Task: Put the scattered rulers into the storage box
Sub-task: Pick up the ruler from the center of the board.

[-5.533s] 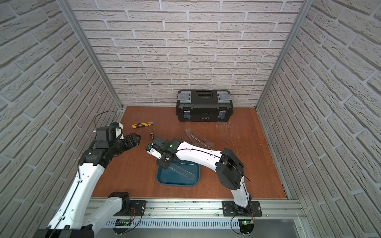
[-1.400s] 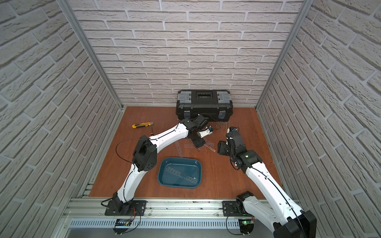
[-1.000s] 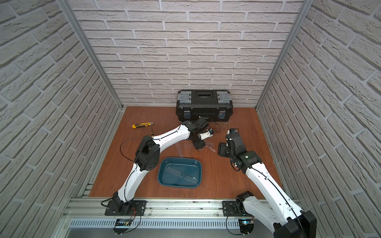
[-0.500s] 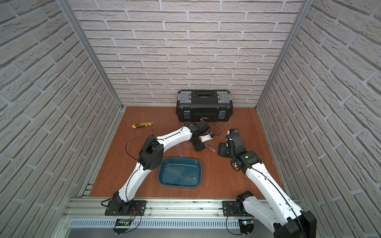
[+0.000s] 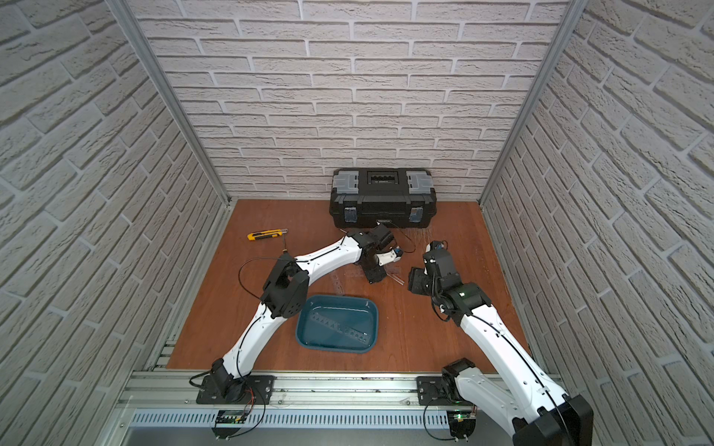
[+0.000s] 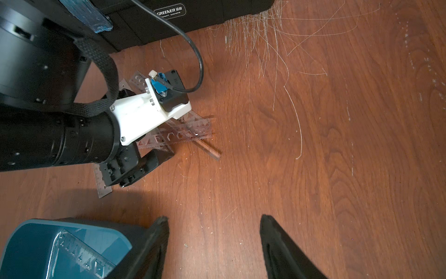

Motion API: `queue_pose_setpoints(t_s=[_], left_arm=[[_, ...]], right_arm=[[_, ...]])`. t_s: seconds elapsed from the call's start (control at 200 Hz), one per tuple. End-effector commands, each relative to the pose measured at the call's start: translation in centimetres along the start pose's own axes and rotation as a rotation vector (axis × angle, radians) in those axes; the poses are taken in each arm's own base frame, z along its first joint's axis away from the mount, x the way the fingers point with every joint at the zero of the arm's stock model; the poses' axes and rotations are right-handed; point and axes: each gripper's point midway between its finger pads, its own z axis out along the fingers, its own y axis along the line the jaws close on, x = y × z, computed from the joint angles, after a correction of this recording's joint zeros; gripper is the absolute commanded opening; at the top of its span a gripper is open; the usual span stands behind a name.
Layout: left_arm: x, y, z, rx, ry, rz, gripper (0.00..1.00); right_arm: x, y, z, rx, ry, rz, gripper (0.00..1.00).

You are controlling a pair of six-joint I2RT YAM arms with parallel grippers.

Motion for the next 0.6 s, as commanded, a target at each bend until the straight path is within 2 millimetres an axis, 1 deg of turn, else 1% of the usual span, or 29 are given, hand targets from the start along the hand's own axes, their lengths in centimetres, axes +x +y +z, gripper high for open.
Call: queue_pose_setpoints(t_s=[0.0, 0.285, 0.405, 0.595], left_arm=[[0.7, -0.7, 1.3, 0.022, 0.039, 0.006, 0.69], [0.7, -0.8, 1.2, 0.023, 0.040, 0.001, 0.56], [0.6, -0.6, 1.0, 0.009, 0.031, 0.002, 0.52], [0.4, -0.3, 0.4, -0.011, 0.014, 0.000, 0.49]], right_arm=[[-0.1, -0.1, -0.1, -0.002, -0.006, 0.018, 0.65], [0.1, -0.3, -0.1, 0.001, -0.006, 0.023, 0.65], [0.0, -0.3, -0.2, 0.001, -0.011, 0.023, 0.65], [0.1, -0.4, -0.3, 0.003, -0.013, 0.024, 0.65]])
